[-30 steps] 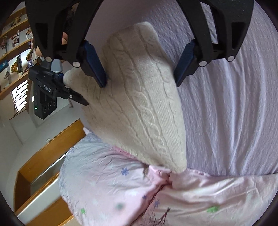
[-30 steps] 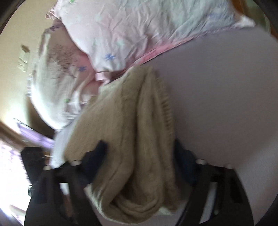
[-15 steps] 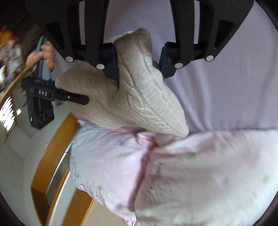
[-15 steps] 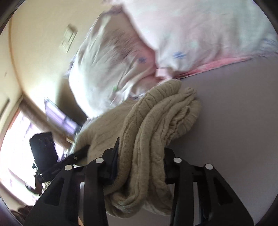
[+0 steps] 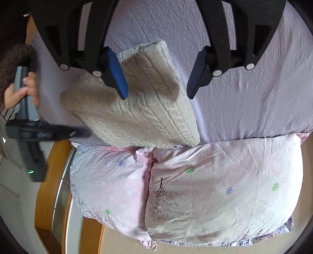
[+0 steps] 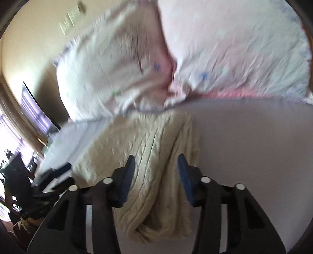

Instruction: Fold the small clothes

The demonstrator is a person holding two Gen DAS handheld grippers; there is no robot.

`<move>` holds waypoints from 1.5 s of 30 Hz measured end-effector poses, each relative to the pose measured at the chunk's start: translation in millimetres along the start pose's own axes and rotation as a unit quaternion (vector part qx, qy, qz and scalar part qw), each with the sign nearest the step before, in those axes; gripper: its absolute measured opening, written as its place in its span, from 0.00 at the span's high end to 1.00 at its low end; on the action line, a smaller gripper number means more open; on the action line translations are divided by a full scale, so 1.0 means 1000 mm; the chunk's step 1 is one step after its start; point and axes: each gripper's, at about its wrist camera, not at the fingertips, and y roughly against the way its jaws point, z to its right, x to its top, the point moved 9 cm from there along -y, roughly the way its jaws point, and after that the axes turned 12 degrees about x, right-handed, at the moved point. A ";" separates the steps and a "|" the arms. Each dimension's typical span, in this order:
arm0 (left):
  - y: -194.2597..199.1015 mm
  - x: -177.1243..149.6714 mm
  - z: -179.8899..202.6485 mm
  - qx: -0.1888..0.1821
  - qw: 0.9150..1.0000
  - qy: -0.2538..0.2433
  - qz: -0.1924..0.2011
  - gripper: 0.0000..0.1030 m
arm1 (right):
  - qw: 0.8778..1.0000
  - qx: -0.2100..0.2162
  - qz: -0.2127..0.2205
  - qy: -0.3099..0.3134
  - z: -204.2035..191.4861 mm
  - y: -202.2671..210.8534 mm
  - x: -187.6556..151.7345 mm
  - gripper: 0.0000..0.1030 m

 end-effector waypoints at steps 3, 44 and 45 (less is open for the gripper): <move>0.003 0.002 0.002 -0.011 1.000 0.009 0.005 0.34 | 1.000 -0.002 0.004 -0.008 0.013 -0.009 -0.010 0.81; 0.012 -0.052 0.034 0.122 0.986 -0.035 -0.110 0.02 | 0.986 -0.162 0.002 0.039 0.003 0.033 -0.119 0.01; 0.011 -0.053 0.034 0.126 0.985 -0.037 -0.115 0.02 | 0.985 -0.169 -0.002 0.039 0.003 0.031 -0.119 0.01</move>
